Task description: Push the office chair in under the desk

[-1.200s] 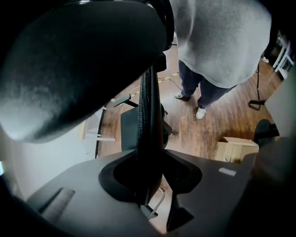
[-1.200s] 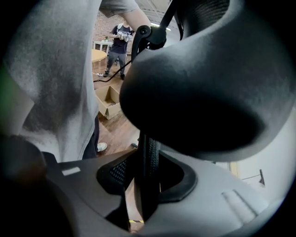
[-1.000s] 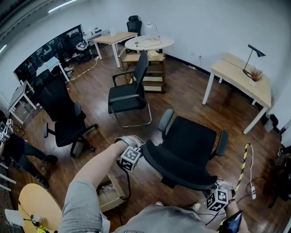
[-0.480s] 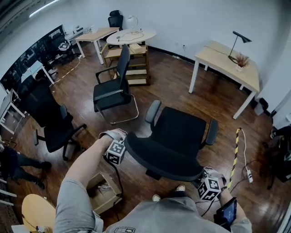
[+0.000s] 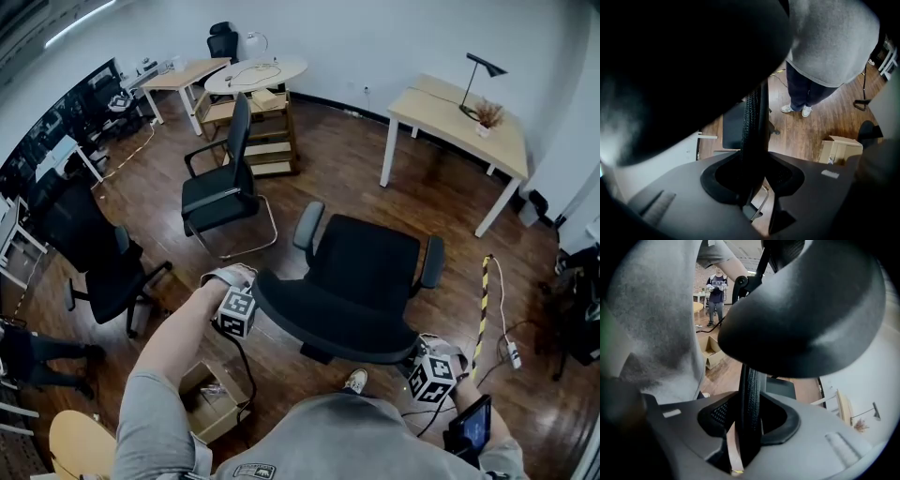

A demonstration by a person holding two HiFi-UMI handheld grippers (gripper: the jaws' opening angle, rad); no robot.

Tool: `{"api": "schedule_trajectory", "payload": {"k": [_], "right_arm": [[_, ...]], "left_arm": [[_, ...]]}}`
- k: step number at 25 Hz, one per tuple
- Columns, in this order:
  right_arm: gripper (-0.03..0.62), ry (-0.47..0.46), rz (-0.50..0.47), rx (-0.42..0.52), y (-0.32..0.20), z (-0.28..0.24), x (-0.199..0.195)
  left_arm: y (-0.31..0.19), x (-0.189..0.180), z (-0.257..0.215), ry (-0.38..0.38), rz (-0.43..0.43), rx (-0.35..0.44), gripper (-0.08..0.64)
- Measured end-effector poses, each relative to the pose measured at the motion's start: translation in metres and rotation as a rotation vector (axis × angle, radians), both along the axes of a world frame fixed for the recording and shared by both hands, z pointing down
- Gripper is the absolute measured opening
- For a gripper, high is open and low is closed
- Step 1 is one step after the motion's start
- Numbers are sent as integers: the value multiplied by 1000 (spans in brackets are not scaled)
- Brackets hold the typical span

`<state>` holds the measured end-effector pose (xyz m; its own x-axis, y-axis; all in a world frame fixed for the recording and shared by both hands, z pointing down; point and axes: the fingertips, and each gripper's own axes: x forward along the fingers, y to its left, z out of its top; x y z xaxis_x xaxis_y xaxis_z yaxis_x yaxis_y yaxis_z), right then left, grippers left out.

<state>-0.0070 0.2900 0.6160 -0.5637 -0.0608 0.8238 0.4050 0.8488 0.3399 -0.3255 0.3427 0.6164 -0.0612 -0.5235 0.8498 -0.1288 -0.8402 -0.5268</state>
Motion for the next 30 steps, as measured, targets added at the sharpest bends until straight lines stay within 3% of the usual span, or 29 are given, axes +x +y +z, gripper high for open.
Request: {"api": "schedule_trajectory", "payload": {"k": [11,20,30], "right_arm": [[132,-5,36,20,-69,-1,6],[140,-22,16,-23,-97,-1,12],[143,-31,22,-67,-145,-2,32]], "left_arm": [[-60,8,10,26,-13,-31,126],[-98,13,10,44,14,-34,126],[-149,33,7,95,48,7,124]]}}
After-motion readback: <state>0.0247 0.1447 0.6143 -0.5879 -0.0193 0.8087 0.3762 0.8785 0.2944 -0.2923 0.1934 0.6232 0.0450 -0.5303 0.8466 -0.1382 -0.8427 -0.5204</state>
